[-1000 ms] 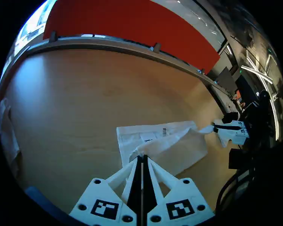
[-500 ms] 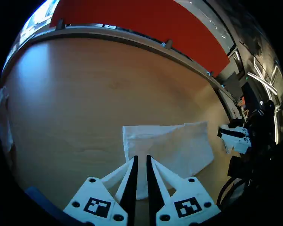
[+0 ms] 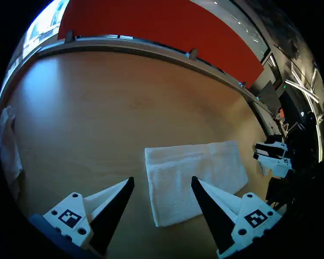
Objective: Fold towel
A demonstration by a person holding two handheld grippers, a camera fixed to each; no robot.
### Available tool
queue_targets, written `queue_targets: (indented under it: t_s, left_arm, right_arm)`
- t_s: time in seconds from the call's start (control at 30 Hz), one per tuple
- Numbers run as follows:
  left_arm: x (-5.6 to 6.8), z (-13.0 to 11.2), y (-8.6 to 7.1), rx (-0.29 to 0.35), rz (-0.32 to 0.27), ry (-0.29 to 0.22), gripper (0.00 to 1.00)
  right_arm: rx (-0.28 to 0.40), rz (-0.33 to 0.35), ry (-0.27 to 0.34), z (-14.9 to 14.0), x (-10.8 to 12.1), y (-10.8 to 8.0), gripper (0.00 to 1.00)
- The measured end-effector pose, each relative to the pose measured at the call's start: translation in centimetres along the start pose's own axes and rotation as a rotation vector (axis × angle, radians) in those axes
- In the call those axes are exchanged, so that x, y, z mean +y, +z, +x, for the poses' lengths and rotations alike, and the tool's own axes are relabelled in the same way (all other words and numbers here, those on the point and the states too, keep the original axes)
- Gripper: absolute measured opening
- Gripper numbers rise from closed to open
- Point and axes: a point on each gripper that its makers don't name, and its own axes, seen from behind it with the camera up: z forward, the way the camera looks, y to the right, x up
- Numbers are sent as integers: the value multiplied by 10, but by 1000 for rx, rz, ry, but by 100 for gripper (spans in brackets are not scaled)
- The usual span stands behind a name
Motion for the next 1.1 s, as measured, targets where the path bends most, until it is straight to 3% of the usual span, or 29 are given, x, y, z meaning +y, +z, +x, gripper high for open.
queue_targets:
  t_s: [0.37,0.7,1.1]
  left_arm:
    - [-6,-14,-29,28,58,46,98]
    - [-24,-34,-72,83,190,146,98]
    - [-44,-66,-116,113,309,136,98]
  right_arm:
    - [6,5,-2,-10,-8,-17,77]
    - [7,4,-2,-23,-13,-30,77]
    - [13,21,-24,-26,-19,-35,77]
